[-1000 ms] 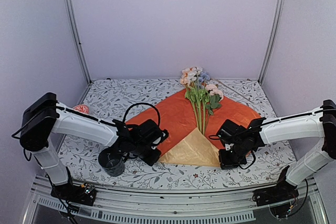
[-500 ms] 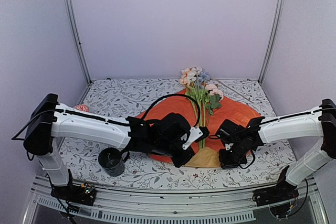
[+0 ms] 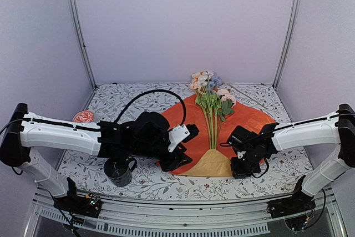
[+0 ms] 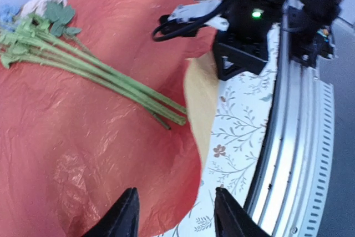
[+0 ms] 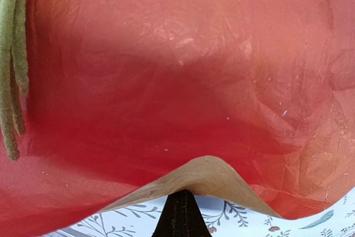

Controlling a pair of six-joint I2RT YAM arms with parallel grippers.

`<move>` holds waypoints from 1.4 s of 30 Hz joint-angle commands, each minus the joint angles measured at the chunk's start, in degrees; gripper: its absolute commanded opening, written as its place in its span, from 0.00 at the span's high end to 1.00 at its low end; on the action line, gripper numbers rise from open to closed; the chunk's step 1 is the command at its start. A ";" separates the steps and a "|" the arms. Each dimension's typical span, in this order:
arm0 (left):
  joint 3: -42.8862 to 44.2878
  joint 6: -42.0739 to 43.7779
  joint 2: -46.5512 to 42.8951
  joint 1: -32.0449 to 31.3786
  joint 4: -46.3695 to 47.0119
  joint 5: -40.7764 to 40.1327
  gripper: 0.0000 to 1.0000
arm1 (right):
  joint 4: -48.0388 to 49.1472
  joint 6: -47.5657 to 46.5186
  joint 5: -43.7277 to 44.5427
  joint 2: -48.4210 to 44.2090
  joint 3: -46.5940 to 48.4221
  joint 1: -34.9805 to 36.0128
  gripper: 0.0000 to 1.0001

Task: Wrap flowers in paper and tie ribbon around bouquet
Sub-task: Adjust the 1/4-folded wrapping paper at the center of the board.

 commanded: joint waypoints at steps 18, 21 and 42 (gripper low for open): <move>0.99 1.08 14.95 4.75 17.14 9.56 0.91 | 2.37 -0.78 -0.01 0.87 -0.04 -0.39 1.00; 1.13 1.08 15.76 6.02 18.51 11.64 1.00 | 2.62 -1.30 -0.68 0.57 0.36 -0.39 1.00; 13.61 0.31 31.62 10.43 5.18 9.65 1.00 | 16.39 -8.63 -10.64 -8.82 3.66 -1.83 0.92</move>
